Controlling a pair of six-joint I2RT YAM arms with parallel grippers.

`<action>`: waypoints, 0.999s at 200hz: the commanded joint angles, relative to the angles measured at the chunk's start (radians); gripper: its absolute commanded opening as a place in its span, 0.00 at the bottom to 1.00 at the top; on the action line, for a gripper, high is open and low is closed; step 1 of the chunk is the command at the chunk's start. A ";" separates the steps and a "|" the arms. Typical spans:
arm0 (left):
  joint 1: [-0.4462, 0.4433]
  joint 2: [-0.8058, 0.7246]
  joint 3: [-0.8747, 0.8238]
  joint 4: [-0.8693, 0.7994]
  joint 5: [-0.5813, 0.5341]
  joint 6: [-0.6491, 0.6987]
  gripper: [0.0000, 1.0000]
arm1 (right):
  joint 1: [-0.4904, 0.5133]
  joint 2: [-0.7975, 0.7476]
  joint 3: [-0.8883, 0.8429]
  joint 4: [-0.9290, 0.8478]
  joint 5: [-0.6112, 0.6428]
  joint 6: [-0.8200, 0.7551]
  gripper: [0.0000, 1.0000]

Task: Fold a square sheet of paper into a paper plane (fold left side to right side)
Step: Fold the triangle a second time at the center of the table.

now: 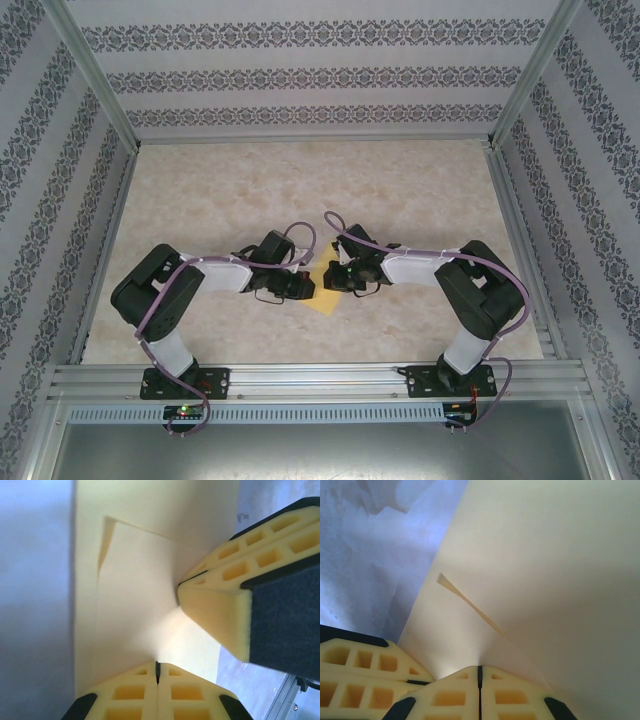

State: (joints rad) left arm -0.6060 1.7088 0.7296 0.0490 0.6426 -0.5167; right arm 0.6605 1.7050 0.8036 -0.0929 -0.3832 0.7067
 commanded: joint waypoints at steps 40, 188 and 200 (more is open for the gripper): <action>0.048 -0.044 -0.060 -0.073 -0.018 0.027 0.00 | -0.018 0.030 -0.012 -0.106 0.064 -0.023 0.06; 0.200 -0.113 -0.136 -0.115 -0.017 0.058 0.00 | -0.022 0.013 -0.012 -0.102 0.069 -0.029 0.06; 0.219 -0.139 -0.145 -0.128 -0.018 0.063 0.00 | -0.022 0.005 -0.011 -0.083 0.065 -0.029 0.07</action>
State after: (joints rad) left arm -0.4412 1.6135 0.6224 0.0204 0.6765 -0.4965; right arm 0.6563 1.7046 0.8036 -0.0967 -0.3836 0.6998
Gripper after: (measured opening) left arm 0.066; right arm 0.066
